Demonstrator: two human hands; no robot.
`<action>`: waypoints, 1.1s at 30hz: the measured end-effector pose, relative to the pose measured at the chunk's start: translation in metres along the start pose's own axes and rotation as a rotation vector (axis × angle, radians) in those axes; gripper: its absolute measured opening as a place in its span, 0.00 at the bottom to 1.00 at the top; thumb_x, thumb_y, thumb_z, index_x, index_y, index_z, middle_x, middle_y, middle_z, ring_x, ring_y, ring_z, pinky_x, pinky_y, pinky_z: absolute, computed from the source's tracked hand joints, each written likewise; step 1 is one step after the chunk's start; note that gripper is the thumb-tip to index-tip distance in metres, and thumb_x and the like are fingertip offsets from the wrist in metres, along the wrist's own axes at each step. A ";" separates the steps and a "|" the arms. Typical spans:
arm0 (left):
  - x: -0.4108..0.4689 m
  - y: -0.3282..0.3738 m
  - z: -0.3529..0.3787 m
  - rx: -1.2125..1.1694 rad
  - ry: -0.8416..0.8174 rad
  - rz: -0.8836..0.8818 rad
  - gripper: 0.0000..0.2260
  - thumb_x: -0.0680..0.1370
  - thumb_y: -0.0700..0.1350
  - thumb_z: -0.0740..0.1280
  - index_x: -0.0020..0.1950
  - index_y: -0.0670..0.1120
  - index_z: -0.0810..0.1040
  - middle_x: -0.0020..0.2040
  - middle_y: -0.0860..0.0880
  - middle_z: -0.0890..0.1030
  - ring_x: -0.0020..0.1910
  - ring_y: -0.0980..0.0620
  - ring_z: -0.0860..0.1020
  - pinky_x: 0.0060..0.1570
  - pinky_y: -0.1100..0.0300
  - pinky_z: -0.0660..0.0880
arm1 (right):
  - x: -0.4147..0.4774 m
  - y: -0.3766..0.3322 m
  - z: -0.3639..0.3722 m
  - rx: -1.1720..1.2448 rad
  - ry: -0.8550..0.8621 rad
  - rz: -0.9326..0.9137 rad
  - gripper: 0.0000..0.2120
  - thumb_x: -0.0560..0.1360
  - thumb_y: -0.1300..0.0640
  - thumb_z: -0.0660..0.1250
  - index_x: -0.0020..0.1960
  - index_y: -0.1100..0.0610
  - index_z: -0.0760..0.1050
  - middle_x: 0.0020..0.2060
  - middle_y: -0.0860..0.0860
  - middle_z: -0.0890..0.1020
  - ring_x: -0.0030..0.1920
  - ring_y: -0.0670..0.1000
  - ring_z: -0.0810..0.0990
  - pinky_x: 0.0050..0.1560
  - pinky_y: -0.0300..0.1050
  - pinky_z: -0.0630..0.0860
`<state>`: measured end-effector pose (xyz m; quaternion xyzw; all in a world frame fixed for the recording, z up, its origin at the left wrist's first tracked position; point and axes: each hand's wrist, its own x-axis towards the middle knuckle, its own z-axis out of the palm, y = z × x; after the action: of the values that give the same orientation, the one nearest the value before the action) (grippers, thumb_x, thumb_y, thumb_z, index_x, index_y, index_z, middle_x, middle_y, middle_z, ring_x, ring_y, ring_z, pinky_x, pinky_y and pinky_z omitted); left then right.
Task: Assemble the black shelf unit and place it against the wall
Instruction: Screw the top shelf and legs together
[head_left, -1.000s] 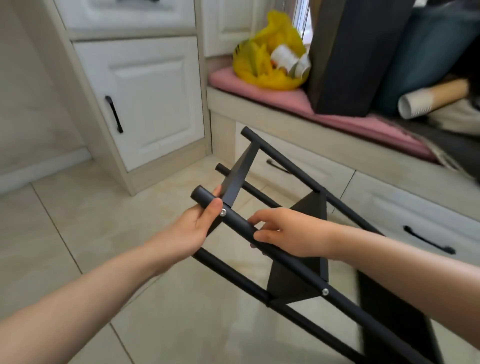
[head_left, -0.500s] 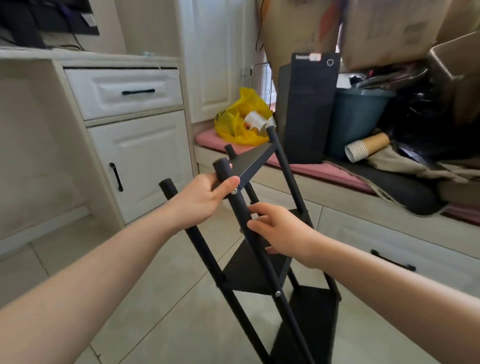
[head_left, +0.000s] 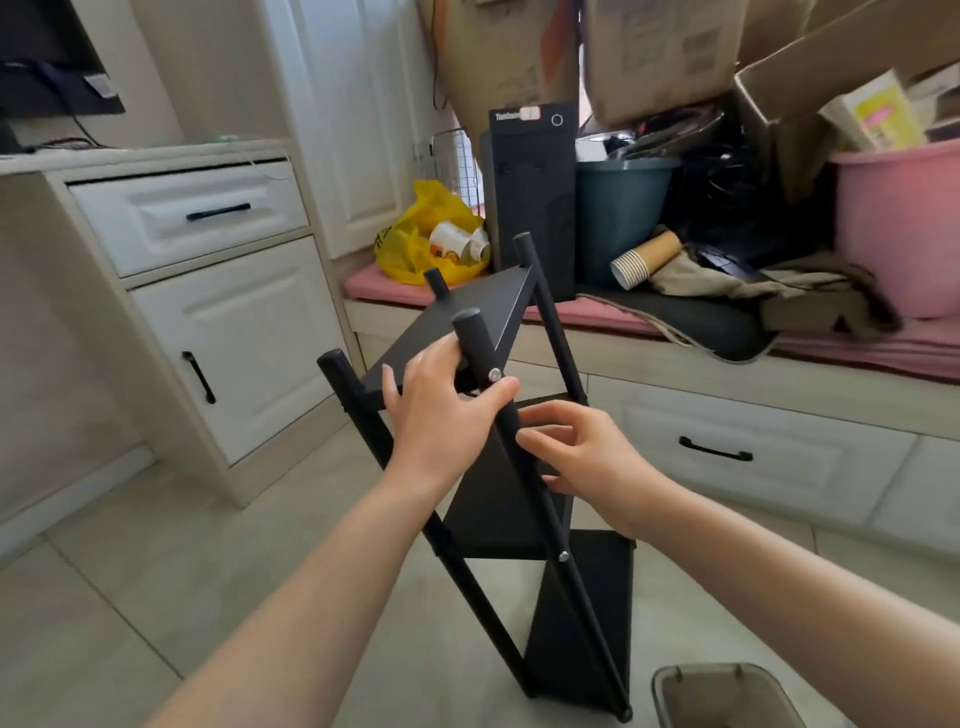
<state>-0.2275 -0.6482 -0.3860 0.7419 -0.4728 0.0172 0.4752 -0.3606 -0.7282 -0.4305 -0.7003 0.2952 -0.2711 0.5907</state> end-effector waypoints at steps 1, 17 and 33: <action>-0.004 0.003 0.001 -0.004 0.004 0.006 0.07 0.78 0.54 0.71 0.51 0.53 0.78 0.55 0.57 0.81 0.65 0.53 0.74 0.78 0.45 0.38 | -0.003 0.001 -0.002 0.006 -0.001 -0.003 0.07 0.79 0.55 0.68 0.52 0.43 0.79 0.45 0.44 0.87 0.48 0.45 0.85 0.50 0.46 0.82; -0.020 -0.005 -0.049 -0.114 -0.091 0.110 0.15 0.73 0.46 0.77 0.47 0.63 0.74 0.51 0.57 0.80 0.54 0.67 0.76 0.75 0.40 0.61 | 0.016 0.025 -0.037 -0.067 0.251 0.064 0.12 0.80 0.54 0.67 0.63 0.51 0.73 0.51 0.50 0.82 0.51 0.48 0.83 0.44 0.40 0.82; -0.054 -0.044 -0.115 -0.073 -0.233 0.153 0.28 0.74 0.45 0.74 0.68 0.66 0.68 0.68 0.70 0.73 0.77 0.61 0.62 0.79 0.42 0.51 | 0.044 0.047 -0.039 -0.269 0.433 0.088 0.21 0.83 0.55 0.61 0.74 0.54 0.63 0.63 0.52 0.75 0.62 0.55 0.76 0.60 0.52 0.73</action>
<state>-0.1769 -0.5244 -0.3789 0.6828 -0.5804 -0.0501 0.4408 -0.3630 -0.7925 -0.4693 -0.6848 0.4783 -0.3469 0.4265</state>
